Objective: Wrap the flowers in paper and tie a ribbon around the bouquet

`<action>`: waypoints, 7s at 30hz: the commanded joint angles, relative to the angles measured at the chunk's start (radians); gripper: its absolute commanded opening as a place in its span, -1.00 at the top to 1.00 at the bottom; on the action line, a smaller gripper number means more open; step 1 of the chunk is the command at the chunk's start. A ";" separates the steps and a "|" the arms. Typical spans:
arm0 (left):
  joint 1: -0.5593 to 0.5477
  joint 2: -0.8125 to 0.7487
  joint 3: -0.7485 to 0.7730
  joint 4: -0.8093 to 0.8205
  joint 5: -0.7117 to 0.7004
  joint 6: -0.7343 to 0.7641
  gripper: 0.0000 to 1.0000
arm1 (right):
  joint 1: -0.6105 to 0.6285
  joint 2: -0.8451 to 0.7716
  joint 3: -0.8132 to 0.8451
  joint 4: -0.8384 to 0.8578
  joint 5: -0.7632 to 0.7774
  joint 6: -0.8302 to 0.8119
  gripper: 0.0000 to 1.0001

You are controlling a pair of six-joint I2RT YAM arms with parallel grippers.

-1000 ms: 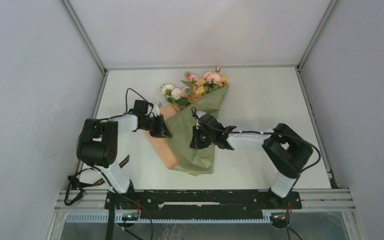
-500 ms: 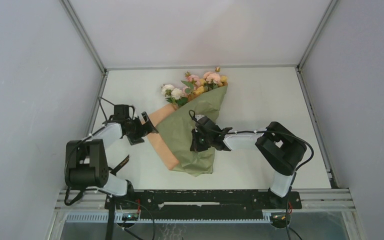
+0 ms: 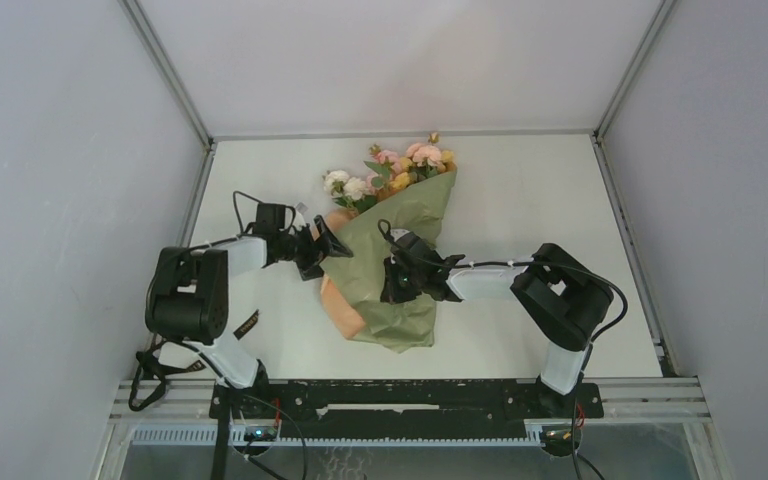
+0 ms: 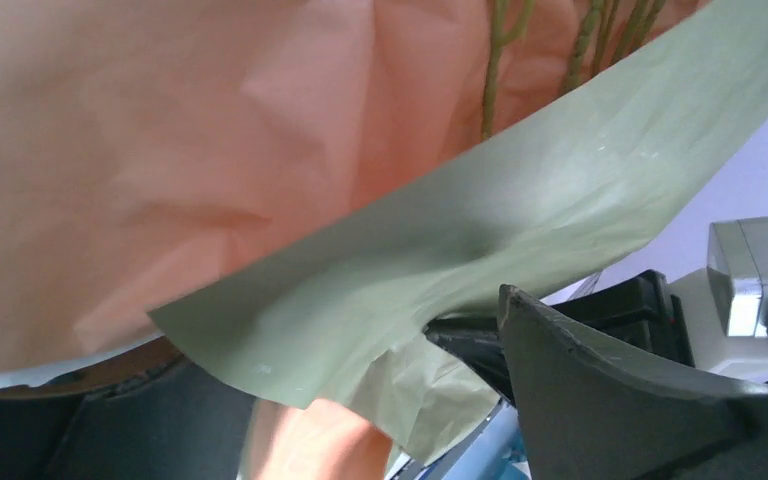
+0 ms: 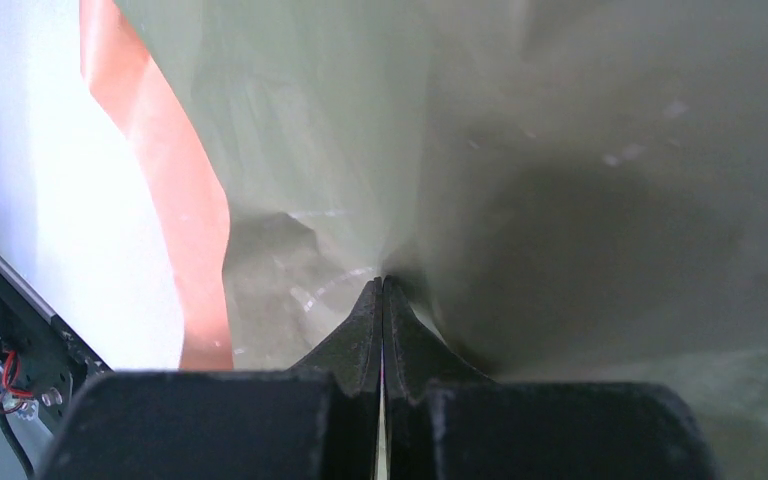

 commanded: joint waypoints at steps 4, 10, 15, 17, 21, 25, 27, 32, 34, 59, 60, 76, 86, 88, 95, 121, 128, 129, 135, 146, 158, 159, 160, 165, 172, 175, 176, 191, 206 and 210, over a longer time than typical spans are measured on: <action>-0.004 -0.148 -0.127 0.049 0.090 -0.092 -0.34 | -0.015 0.002 0.030 0.046 -0.007 0.008 1.00; -0.030 -0.225 -0.172 0.101 0.075 -0.082 0.08 | -0.032 0.022 0.030 0.088 -0.031 0.030 1.00; -0.030 -0.197 -0.170 0.046 0.020 -0.032 0.05 | -0.060 0.049 0.030 0.114 -0.031 0.058 1.00; -0.032 -0.204 -0.187 0.048 -0.016 -0.020 -0.03 | -0.075 0.056 0.029 0.142 -0.040 0.070 1.00; -0.033 -0.201 -0.211 0.054 -0.058 -0.002 -0.09 | -0.103 0.065 0.030 0.202 -0.057 0.101 1.00; -0.034 -0.193 -0.231 0.053 -0.093 0.000 -0.14 | -0.126 0.076 0.030 0.225 -0.060 0.116 1.00; -0.033 -0.193 -0.221 0.046 -0.092 0.003 -0.12 | -0.127 0.079 0.029 0.220 -0.062 0.116 1.00; -0.033 -0.236 -0.180 0.007 -0.093 0.025 0.16 | -0.126 0.083 0.030 0.227 -0.071 0.121 1.00; -0.033 -0.233 -0.193 0.014 -0.102 0.022 0.17 | -0.128 0.086 0.030 0.235 -0.070 0.125 1.00; -0.318 -0.249 0.173 -0.199 0.098 0.291 1.00 | -0.165 0.172 -0.071 0.486 -0.158 0.344 1.00; -0.347 -0.213 0.213 -0.207 0.086 0.308 1.00 | -0.165 0.170 -0.079 0.506 -0.161 0.358 1.00; -0.498 0.100 0.460 -0.226 -0.173 0.597 1.00 | -0.142 -0.092 -0.276 0.538 -0.039 0.494 1.00; -0.536 0.153 0.452 -0.263 -0.217 0.730 1.00 | -0.161 -0.350 -0.331 0.132 0.106 0.338 0.70; -0.548 0.148 0.455 -0.266 -0.215 0.733 1.00 | -0.201 -0.335 -0.340 0.132 0.059 0.277 0.69; -0.577 0.083 0.504 -0.305 -0.176 0.719 1.00 | -0.245 -0.066 -0.348 0.452 -0.192 0.287 0.95; -0.666 0.211 0.424 -0.252 -0.222 1.034 1.00 | -0.291 -0.394 -0.522 0.361 -0.058 0.453 0.68; -0.665 0.202 0.412 -0.240 -0.206 1.032 1.00 | -0.463 -0.501 -0.480 0.262 -0.139 0.289 0.13; -0.665 0.202 0.412 -0.240 -0.203 1.029 1.00 | -0.480 -0.484 -0.446 0.263 -0.159 0.265 0.00; -0.668 0.200 0.414 -0.238 -0.195 1.015 1.00 | -0.509 -0.293 -0.288 0.330 -0.301 0.207 -0.41; -0.667 0.201 0.415 -0.241 -0.196 1.014 1.00 | -0.467 -0.128 -0.234 0.414 -0.418 0.230 0.04; -0.665 0.129 0.503 -0.376 -0.231 1.005 0.24 | -0.498 -0.069 -0.267 0.488 -0.385 0.245 1.00; -0.665 0.108 0.520 -0.403 -0.232 1.003 0.09 | -0.498 -0.062 -0.269 0.492 -0.384 0.243 1.00; -0.666 0.080 0.538 -0.430 -0.232 1.001 -0.03 | -0.498 -0.055 -0.270 0.497 -0.382 0.243 1.00; -0.647 -0.070 0.599 -0.562 -0.227 0.992 -0.43 | -0.504 -0.020 -0.279 0.530 -0.382 0.252 1.00; -0.428 -0.144 0.524 -0.449 -0.151 0.706 -0.54 | -0.494 -0.003 -0.287 0.555 -0.383 0.262 1.00; -0.415 -0.102 0.505 -0.406 -0.162 0.682 -0.59 | -0.490 0.000 -0.289 0.556 -0.377 0.265 1.00; -0.415 -0.087 0.504 -0.398 -0.156 0.669 -0.60 | -0.489 -0.001 -0.289 0.556 -0.375 0.266 1.00; -0.424 0.013 0.515 -0.390 -0.157 0.611 1.00 | -0.417 0.021 -0.290 0.674 -0.392 0.337 1.00; -0.524 0.286 0.708 -0.314 -0.008 0.427 1.00 | -0.340 0.079 -0.255 0.738 -0.332 0.399 1.00; -0.507 0.352 0.737 -0.307 -0.078 0.433 1.00 | -0.322 -0.057 -0.309 0.606 -0.210 0.389 0.85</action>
